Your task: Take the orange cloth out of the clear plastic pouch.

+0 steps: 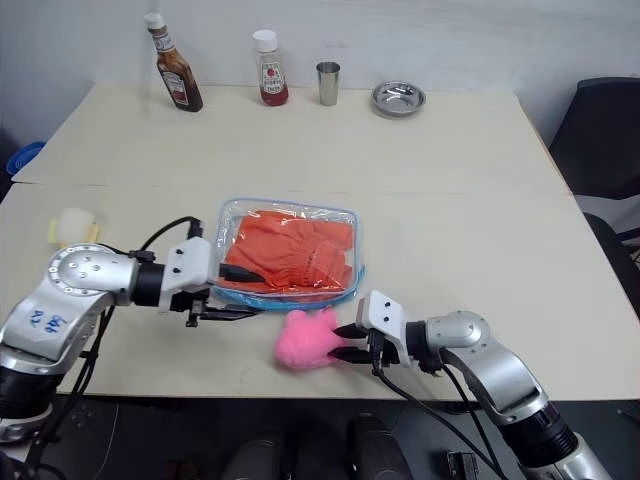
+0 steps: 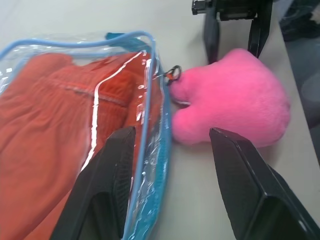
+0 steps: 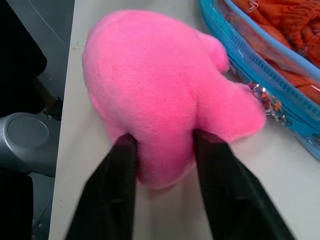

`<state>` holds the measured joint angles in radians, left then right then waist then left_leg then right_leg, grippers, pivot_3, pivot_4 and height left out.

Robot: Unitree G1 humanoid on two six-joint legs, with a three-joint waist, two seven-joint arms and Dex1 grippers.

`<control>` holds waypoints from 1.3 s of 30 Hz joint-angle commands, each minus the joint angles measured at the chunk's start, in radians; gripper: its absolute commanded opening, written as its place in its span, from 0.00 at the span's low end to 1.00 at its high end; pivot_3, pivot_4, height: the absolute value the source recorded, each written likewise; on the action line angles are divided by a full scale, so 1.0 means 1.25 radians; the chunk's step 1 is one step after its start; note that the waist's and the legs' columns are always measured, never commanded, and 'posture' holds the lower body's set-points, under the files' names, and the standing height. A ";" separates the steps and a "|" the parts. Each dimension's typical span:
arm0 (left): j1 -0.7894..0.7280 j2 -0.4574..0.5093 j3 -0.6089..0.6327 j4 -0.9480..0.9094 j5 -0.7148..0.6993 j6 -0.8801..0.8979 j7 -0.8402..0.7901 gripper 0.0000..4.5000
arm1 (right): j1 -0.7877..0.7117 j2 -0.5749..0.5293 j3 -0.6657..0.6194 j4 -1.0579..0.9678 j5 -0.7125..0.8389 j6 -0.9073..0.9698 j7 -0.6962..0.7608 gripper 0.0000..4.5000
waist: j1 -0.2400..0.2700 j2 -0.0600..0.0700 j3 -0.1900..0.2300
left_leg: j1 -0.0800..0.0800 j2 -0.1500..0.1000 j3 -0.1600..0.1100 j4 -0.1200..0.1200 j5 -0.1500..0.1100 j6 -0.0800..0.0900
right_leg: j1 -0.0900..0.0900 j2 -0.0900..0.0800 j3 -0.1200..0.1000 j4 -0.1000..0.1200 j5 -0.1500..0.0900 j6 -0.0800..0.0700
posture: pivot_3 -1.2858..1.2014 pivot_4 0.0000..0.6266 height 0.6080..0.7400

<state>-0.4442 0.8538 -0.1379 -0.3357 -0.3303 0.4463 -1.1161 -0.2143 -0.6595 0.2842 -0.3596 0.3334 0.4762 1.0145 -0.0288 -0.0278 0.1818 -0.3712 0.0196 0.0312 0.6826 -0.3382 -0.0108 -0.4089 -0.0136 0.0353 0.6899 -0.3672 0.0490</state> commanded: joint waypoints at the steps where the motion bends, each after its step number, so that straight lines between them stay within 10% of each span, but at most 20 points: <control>1: -0.033 -0.001 -0.030 -0.007 -0.007 0.008 -0.043 0.55 | 0.022 -0.044 -0.038 -0.076 -0.006 -0.021 0.004 0.69 | 0.001 0.000 0.000 | 0.000 0.000 0.000 0.000 0.000 0.000 | 0.000 0.000 0.000 0.000 0.000 0.000 | 0.52 0.24 1.00; 13: -0.103 -0.014 -0.173 0.038 0.073 -0.109 -0.206 0.55 | 0.139 -0.212 -0.214 -0.221 0.043 -0.080 0.073 0.69 | -0.001 0.000 0.000 | 0.000 0.000 0.000 0.000 0.000 0.000 | 0.001 0.001 0.001 0.000 0.000 0.000 | 0.52 0.24 1.00; 25: -0.109 -0.087 -0.222 0.135 0.221 -0.257 -0.159 0.55 | -0.228 -0.109 -0.016 0.195 -0.263 -0.452 0.071 0.69 | 0.000 0.000 0.000 | 0.000 0.000 0.001 0.001 0.000 0.000 | -0.001 0.001 0.002 0.000 0.000 0.000 | 0.52 0.24 1.00; 34: -0.065 -0.075 -0.182 0.093 0.198 -0.229 -0.149 0.00 | -0.328 -0.016 0.038 0.375 -0.343 -0.596 0.051 0.69 | -0.002 0.000 0.000 | 0.000 0.000 0.001 0.001 0.000 0.000 | -0.001 0.000 0.001 0.000 0.000 0.000 | 0.52 0.24 1.00; 39: -0.032 -0.048 -0.170 0.076 0.218 -0.237 -0.141 0.00 | -0.352 0.004 0.040 0.428 -0.345 -0.641 0.060 0.40 | -0.003 0.001 0.000 | 0.000 0.001 0.001 0.001 0.000 0.000 | -0.001 0.000 0.001 0.001 0.000 0.000 | 0.52 0.24 1.00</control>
<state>-0.4948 0.7726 -0.3655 -0.2236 -0.0714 0.1565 -1.2956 -0.6289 -0.6560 0.3462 0.1797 -0.1065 -0.2997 1.0874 -0.0331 -0.0271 0.1822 -0.3707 0.0204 0.0330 0.6838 -0.3377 -0.0112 -0.4097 -0.0132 0.0367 0.6908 -0.3672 0.0489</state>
